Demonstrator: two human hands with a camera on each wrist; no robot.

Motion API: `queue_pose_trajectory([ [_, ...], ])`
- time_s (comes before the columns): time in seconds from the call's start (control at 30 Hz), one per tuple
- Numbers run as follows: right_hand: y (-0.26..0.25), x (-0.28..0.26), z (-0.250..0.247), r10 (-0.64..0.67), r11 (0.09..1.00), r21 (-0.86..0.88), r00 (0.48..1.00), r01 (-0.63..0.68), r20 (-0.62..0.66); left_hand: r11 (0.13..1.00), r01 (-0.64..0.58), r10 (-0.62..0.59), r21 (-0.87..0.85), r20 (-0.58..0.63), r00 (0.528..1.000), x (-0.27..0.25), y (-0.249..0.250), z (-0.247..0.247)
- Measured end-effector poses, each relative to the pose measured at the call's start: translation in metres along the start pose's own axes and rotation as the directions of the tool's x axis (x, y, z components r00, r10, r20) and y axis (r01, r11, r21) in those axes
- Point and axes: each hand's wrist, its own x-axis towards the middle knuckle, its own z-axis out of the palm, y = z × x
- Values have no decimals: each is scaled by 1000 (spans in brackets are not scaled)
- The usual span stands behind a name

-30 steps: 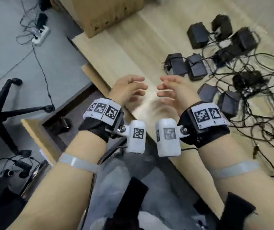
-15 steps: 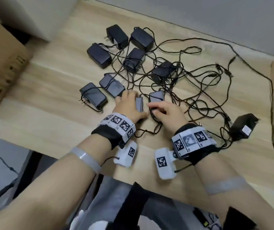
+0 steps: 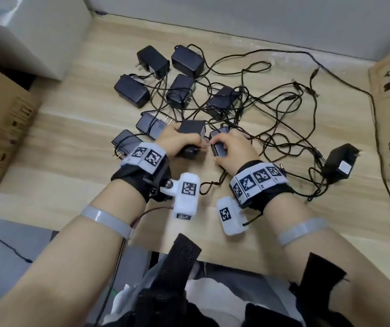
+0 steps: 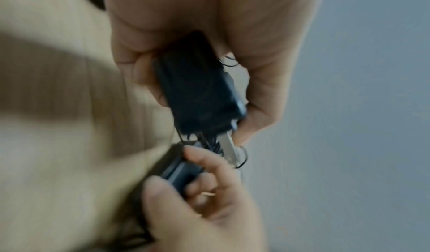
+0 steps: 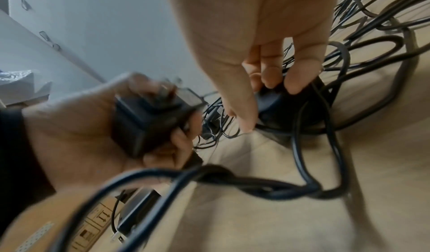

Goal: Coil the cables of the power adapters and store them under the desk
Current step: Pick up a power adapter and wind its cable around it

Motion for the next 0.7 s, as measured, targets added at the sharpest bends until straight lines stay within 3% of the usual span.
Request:
queue_pose_trajectory([
  [0.1,0,-7,0,-38,995,-92,999,36,-17,951,36,6,-307,135,991,-18,15,4],
  [0.23,6,-13,-6,-122,964,-234,992,124,25,916,-100,175,-389,161,971,-39,36,12],
  [0.3,7,-10,-21,-94,988,-120,995,95,13,914,-167,240,-370,160,957,-47,45,15],
  [0.37,0,-8,-44,-53,986,151,991,72,-126,915,-198,257,-352,131,958,-51,54,16],
  [0.4,-7,-7,-58,-50,957,266,967,118,-249,912,-206,263,-355,119,958,-53,58,17],
  [0.47,-25,-12,-88,-66,881,381,871,280,-487,910,-219,276,-353,120,954,-56,65,18],
  [0.53,-44,-15,-111,-109,829,387,795,404,-597,903,-229,302,-364,158,940,-61,74,21],
  [0.6,-58,-13,-123,-156,787,419,804,452,-574,873,-222,334,-434,201,921,-67,85,23],
  [0.7,-69,-17,-130,-182,629,617,862,472,-473,789,-184,395,-587,253,883,-72,104,23],
])
